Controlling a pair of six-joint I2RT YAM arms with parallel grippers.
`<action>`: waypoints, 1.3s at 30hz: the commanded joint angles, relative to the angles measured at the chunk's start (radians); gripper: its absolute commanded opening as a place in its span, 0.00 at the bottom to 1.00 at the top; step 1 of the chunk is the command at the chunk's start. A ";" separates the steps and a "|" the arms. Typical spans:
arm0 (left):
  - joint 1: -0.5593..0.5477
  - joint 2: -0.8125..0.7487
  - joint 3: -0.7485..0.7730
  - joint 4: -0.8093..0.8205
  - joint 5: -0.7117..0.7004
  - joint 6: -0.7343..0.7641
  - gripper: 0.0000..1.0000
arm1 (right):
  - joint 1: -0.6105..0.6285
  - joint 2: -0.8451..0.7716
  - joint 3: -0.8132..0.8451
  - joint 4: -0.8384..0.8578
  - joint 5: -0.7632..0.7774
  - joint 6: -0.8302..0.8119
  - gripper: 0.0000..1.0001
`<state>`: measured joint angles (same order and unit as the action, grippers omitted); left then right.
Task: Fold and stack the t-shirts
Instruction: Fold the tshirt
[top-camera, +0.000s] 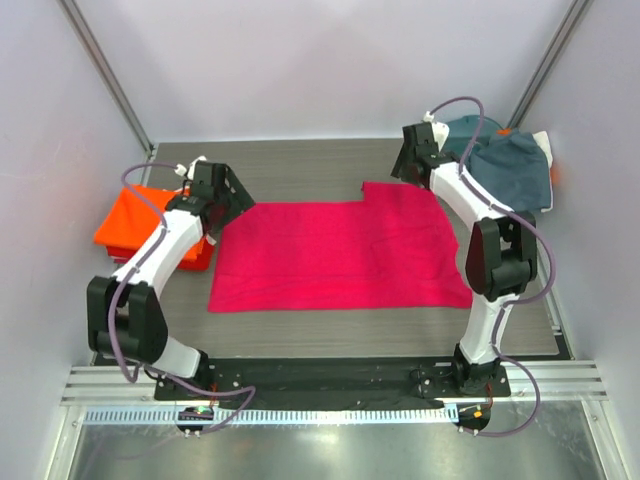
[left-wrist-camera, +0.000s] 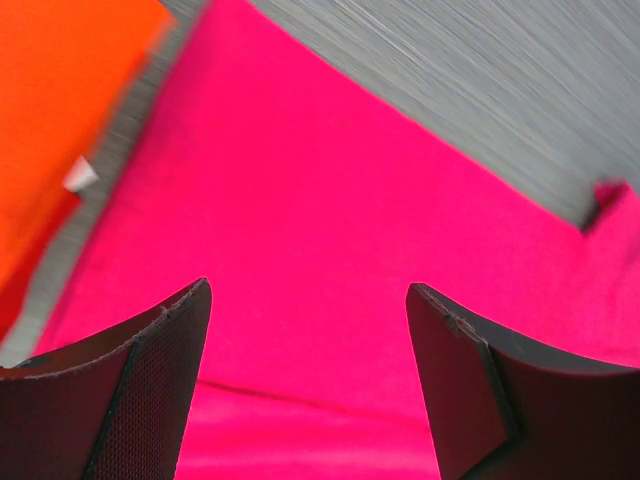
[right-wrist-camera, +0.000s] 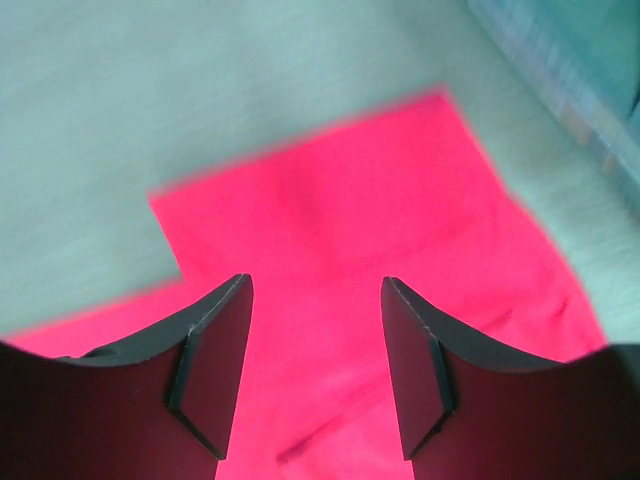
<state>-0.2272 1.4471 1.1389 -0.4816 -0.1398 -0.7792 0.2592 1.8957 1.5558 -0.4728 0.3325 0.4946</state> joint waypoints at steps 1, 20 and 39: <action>0.058 0.073 0.076 -0.012 -0.017 -0.011 0.79 | 0.005 0.095 0.140 0.013 0.011 -0.011 0.60; 0.094 0.465 0.530 -0.149 -0.021 0.147 0.80 | -0.041 0.494 0.478 -0.067 0.165 -0.116 0.64; 0.157 0.618 0.525 -0.092 0.075 0.112 0.65 | -0.066 0.456 0.376 -0.033 0.117 -0.090 0.01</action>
<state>-0.0803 2.0789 1.6634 -0.6109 -0.0494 -0.6762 0.1997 2.3955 1.9633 -0.5018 0.4541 0.3950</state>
